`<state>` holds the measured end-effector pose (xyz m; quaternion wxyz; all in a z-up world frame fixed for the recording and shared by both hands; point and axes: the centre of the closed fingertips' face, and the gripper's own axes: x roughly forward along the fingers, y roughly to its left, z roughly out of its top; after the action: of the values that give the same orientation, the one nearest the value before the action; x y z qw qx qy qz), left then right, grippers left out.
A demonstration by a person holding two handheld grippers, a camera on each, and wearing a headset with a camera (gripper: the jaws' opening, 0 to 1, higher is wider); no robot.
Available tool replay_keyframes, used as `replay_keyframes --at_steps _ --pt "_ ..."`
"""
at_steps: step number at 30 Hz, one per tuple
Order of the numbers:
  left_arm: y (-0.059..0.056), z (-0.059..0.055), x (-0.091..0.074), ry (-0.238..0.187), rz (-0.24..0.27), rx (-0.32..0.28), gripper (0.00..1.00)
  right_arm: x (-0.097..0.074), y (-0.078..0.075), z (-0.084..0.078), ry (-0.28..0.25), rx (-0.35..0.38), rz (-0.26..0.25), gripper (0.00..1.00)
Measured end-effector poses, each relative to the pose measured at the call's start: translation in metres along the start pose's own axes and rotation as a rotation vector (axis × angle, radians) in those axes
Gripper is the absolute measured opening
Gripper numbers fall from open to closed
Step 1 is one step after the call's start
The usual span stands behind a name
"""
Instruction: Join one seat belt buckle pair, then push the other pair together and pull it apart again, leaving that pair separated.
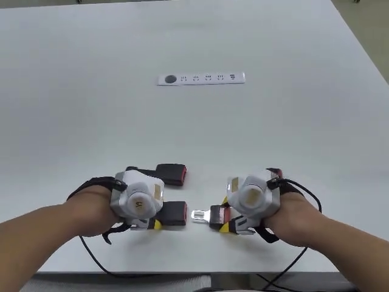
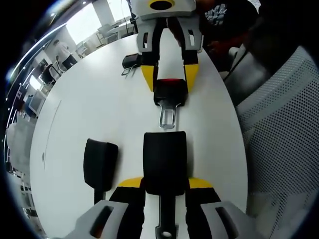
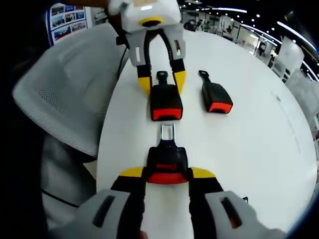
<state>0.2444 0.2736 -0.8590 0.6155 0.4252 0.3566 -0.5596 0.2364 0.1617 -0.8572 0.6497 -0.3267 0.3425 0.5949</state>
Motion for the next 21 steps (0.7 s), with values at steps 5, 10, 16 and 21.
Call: replay_keyframes --at_steps 5,10,16,21 --pt "0.0 0.0 0.0 0.013 -0.008 0.013 0.31 0.005 0.001 0.008 0.006 -0.007 0.003 0.34" --pt "0.0 -0.001 0.001 0.017 -0.011 -0.005 0.31 0.004 0.0 0.006 0.016 0.001 -0.002 0.34" --pt "0.0 0.0 0.001 0.015 -0.009 -0.019 0.31 0.007 0.003 0.013 0.012 -0.017 -0.005 0.34" --pt "-0.001 0.001 0.002 0.021 -0.01 -0.011 0.31 0.011 0.003 0.017 0.012 -0.034 -0.006 0.33"
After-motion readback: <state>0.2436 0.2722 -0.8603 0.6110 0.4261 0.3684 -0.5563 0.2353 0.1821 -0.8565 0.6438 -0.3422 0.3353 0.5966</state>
